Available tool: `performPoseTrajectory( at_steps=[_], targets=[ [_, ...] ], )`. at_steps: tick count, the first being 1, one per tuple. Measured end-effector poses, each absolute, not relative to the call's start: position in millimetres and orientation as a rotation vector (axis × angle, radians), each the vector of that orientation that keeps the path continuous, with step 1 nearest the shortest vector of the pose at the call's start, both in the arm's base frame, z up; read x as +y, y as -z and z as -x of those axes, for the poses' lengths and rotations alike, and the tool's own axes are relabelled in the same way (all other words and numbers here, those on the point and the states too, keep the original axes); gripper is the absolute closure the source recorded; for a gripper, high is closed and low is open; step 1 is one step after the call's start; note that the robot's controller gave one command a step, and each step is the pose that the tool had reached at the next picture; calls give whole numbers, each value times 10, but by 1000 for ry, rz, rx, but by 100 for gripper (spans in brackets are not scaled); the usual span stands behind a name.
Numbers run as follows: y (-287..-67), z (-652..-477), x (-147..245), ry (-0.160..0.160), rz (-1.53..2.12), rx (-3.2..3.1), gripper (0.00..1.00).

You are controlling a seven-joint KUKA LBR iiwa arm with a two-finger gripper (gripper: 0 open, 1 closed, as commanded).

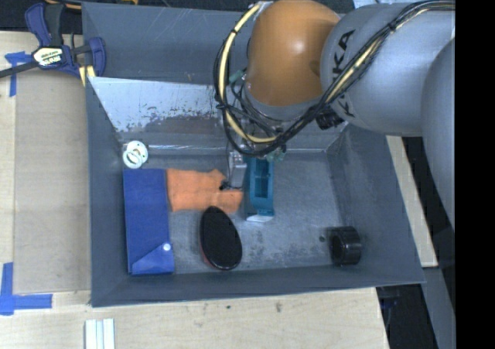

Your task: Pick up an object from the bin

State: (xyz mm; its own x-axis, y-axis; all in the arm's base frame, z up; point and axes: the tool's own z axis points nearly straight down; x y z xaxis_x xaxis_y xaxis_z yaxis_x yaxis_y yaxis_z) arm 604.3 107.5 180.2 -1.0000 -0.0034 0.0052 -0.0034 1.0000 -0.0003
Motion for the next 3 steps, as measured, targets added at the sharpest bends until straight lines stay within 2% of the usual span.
performPoseTrajectory(
  at_steps=[1,2,3],
  targets=[
    [-1855,-6060,1069,1,-1,-3145,0],
    [-1176,-5733,1251,2,73,-3147,0],
    [-1098,-5639,1289,0,40,-3139,0]
  ],
)
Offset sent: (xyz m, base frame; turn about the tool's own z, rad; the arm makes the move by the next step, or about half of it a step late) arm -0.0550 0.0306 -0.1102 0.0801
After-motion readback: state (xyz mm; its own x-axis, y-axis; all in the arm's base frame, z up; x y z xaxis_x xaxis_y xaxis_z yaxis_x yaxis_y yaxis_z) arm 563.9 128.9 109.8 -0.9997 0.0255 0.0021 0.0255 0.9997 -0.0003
